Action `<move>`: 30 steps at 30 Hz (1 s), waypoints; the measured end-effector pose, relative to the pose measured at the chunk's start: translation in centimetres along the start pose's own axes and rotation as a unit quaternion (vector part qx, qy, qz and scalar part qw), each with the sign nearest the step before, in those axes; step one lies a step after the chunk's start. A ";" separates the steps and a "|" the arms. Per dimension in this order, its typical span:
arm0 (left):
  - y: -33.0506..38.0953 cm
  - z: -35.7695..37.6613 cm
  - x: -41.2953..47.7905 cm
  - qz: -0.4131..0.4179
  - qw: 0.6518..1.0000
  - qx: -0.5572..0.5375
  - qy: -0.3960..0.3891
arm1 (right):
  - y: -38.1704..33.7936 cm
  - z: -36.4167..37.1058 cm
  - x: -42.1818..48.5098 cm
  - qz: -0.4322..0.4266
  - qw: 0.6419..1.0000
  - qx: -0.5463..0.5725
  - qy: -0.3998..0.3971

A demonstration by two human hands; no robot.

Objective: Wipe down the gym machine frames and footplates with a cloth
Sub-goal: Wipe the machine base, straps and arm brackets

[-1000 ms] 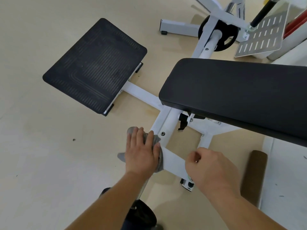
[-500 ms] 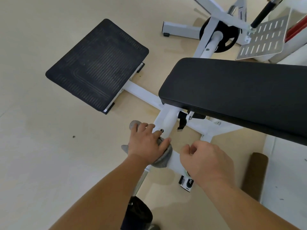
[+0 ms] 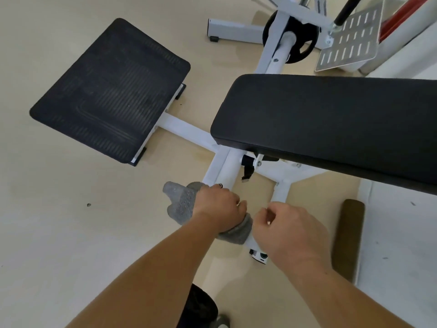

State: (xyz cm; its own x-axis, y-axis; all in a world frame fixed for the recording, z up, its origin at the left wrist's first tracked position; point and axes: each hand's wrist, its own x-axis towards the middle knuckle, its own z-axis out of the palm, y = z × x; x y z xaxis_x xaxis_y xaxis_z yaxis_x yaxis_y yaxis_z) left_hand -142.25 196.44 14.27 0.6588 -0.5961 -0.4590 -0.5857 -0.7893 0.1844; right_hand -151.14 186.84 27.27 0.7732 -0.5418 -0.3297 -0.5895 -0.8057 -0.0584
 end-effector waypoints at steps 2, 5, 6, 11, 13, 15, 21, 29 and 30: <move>0.0 -0.2 0.0 0.008 1.000 -0.012 0.020 | 0.0 0.0 0.0 0.004 1.000 0.000 0.008; -0.1 0.9 -1.9 0.025 0.997 -0.012 0.076 | 0.0 0.0 0.0 0.005 1.000 0.004 0.006; -0.1 1.5 -2.7 0.024 0.995 -0.022 0.097 | 0.0 0.0 0.0 0.007 1.000 0.005 0.004; 0.5 5.3 -7.0 0.023 0.980 -0.096 0.175 | -0.1 0.0 -0.1 0.012 1.000 0.009 0.003; 1.0 6.0 -8.6 0.031 0.958 -0.191 0.212 | 0.0 0.1 -0.2 0.004 1.000 0.017 -0.002; 1.9 5.4 -10.6 -0.009 0.921 -0.323 0.218 | 0.1 0.2 -0.2 -0.005 1.000 0.027 -0.002; 5.2 1.5 -15.7 -0.149 0.835 -0.513 0.135 | 0.5 -0.4 -0.8 -0.029 0.996 0.079 0.017; 12.9 -1.3 -19.7 -0.212 0.787 -0.563 0.138 | 6.5 -1.4 -4.8 -0.060 0.902 0.427 0.020; 14.5 -1.3 -19.8 -0.216 0.779 -0.574 0.133 | 8.6 -1.4 -5.7 -0.039 0.898 0.438 0.006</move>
State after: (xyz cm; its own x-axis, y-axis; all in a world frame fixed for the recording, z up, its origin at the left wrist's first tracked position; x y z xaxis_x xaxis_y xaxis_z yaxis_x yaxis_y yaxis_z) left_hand -163.15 196.61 27.13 0.8413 -0.1267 -0.5256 0.4249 -0.4460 0.7877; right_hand -160.24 182.68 29.98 0.8198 -0.4984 -0.2821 -0.4865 -0.3461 -0.8022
